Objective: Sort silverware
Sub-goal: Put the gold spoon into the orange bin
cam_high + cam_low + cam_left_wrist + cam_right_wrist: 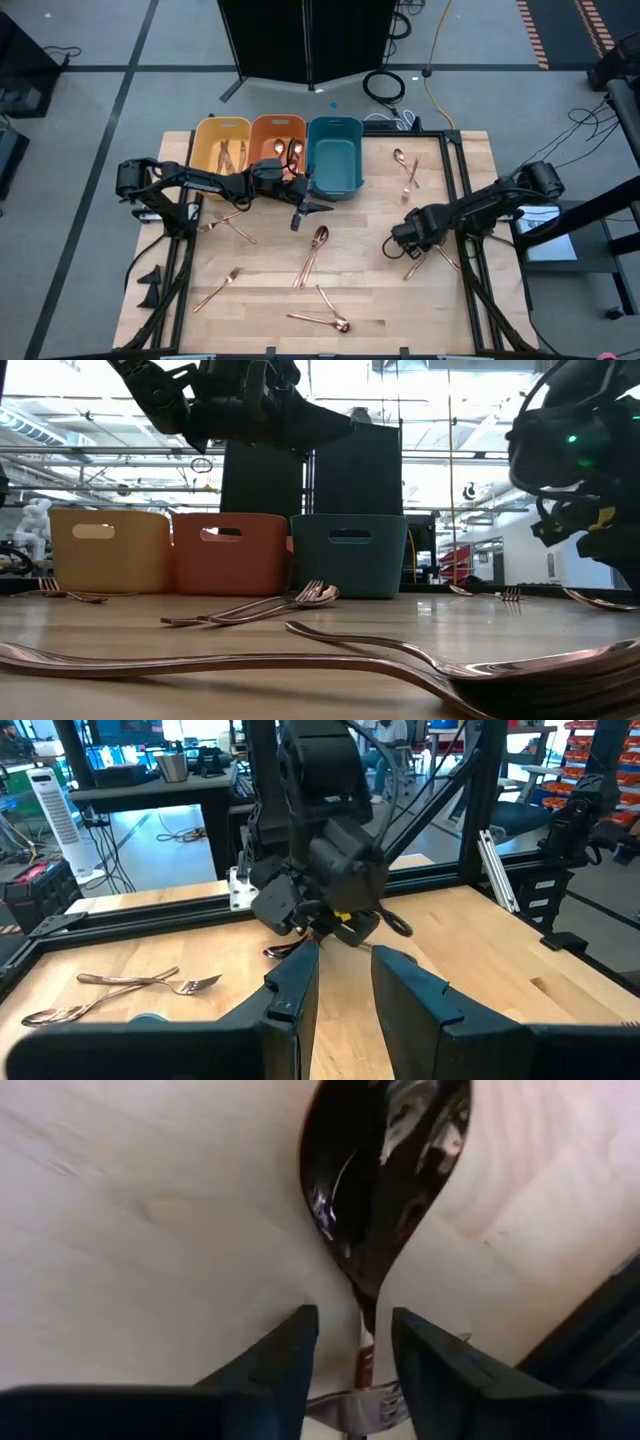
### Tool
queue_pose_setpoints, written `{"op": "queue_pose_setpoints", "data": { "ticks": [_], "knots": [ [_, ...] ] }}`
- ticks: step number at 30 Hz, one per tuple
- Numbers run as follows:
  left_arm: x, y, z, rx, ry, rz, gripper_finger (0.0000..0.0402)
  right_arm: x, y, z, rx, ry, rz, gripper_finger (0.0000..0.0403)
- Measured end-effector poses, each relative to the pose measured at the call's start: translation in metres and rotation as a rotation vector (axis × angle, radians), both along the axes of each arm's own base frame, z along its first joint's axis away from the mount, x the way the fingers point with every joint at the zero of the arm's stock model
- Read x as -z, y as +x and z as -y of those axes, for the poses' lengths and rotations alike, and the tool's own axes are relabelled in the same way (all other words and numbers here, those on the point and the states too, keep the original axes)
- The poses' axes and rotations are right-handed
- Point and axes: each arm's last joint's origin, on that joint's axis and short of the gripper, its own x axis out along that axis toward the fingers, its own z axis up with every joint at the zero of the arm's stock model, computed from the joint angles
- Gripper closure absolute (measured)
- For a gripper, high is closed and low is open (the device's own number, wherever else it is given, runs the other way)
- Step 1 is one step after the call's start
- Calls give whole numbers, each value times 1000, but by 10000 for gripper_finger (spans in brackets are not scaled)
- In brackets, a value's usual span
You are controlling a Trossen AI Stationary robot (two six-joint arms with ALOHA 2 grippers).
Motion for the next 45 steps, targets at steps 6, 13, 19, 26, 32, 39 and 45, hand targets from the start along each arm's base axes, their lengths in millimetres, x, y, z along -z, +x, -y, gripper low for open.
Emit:
{"op": "queue_pose_setpoints", "data": {
  "ticks": [6, 13, 19, 26, 32, 39, 45],
  "knots": [
    [0, 0, 0, 0, 0, 0, 309, -10, 1, 5, -4, 27, 51, 390],
    [1, 0, 0, 0, -2, -14, 309, -32, 10, 12, -17, -190, 363, 399],
    [1, 0, 0, 0, -4, -16, 309, -60, 30, 14, -80, -398, 763, 400],
    [-1, 1, -3, -109, -144, -29, 309, -95, 44, 13, -137, -536, 1099, 402],
    [-1, 1, -2, -118, -175, -32, 309, -118, 55, 13, -163, -614, 1313, 402],
    [-9, 6, 2, -180, -231, -13, 309, -140, 70, 12, -151, -746, 1526, 403],
    [-11, 7, 8, -226, -216, 9, 309, -137, 86, 19, -111, -802, 1581, 403]
  ]
}}
